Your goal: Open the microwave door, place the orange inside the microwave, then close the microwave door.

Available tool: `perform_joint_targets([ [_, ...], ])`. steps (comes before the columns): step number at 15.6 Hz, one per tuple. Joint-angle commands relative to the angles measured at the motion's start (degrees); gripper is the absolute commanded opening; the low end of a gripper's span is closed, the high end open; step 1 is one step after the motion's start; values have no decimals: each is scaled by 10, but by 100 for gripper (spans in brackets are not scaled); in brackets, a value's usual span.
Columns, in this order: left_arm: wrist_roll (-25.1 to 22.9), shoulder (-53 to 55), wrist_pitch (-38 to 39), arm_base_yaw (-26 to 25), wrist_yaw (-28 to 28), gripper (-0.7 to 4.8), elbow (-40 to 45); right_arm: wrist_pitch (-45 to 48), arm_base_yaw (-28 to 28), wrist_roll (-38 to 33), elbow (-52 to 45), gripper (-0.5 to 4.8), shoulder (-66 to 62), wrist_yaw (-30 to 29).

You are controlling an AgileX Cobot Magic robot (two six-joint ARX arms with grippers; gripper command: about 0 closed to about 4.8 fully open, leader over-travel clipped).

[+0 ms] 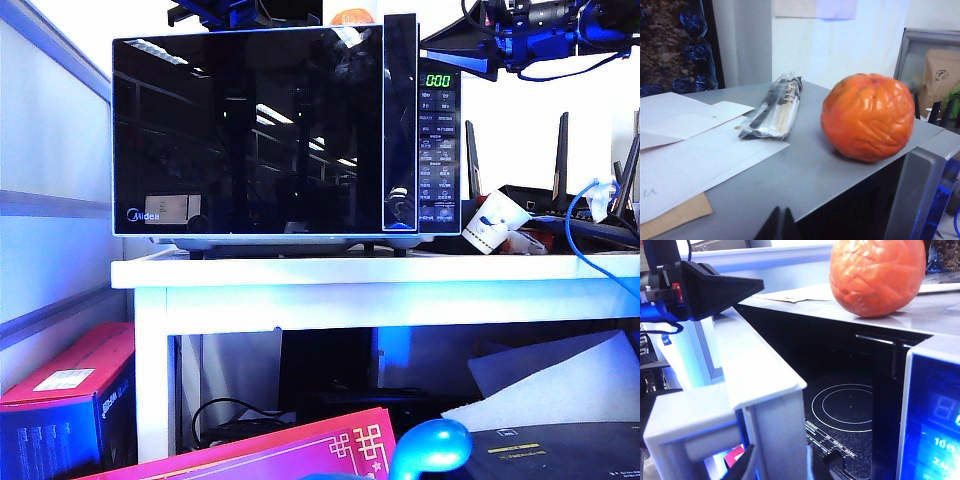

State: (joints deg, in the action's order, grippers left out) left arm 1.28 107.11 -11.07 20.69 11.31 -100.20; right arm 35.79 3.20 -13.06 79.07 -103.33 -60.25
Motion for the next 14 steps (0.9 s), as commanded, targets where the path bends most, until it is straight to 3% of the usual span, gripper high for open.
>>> perform_joint_targets([
  [1, 2, 6, 33, 0, -1, -4, 0, 23, 19, -4, 5, 143, 6, 6],
  [5, 2, 6, 34, 0, -1, -4, 0, 48, 30, -4, 5, 111, 6, 79],
  [8, 2, 6, 37, 0, -1, -4, 0, 63, 31, -4, 5, 112, 6, 82],
  [14, 2, 6, 37, 0, -1, -4, 0, 67, 31, 10, 5, 112, 6, 141],
])
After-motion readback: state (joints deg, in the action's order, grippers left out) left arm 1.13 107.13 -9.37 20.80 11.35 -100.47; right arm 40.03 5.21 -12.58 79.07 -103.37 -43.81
